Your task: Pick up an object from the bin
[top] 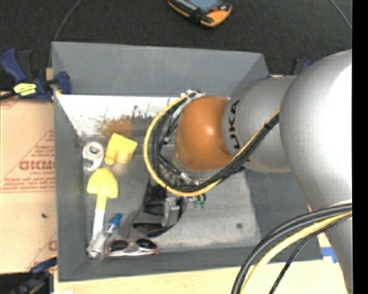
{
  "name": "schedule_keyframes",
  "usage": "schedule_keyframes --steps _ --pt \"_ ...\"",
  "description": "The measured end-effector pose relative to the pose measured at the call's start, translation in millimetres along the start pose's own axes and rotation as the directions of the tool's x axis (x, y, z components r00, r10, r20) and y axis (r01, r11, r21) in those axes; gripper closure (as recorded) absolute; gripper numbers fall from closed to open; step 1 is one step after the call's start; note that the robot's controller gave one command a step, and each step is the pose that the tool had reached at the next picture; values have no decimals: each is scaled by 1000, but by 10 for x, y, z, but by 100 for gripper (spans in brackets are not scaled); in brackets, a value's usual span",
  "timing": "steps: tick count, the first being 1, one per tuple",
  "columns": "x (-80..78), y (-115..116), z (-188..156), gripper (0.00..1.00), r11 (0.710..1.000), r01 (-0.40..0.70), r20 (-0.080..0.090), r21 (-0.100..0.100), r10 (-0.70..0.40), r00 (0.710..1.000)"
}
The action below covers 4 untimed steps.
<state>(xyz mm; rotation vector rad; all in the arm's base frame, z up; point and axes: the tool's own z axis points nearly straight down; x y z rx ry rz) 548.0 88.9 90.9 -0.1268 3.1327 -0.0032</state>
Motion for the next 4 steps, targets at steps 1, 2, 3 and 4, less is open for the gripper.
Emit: schedule_keyframes --steps 1,2,3,4 --pt "72 81 151 100 933 -360 -7 0 360 933" --pt "82 96 168 100 909 -418 -8 0 418 908" --pt "99 93 105 100 907 -422 -9 2 422 907" --pt "109 90 -115 100 908 -418 -12 3 418 908"
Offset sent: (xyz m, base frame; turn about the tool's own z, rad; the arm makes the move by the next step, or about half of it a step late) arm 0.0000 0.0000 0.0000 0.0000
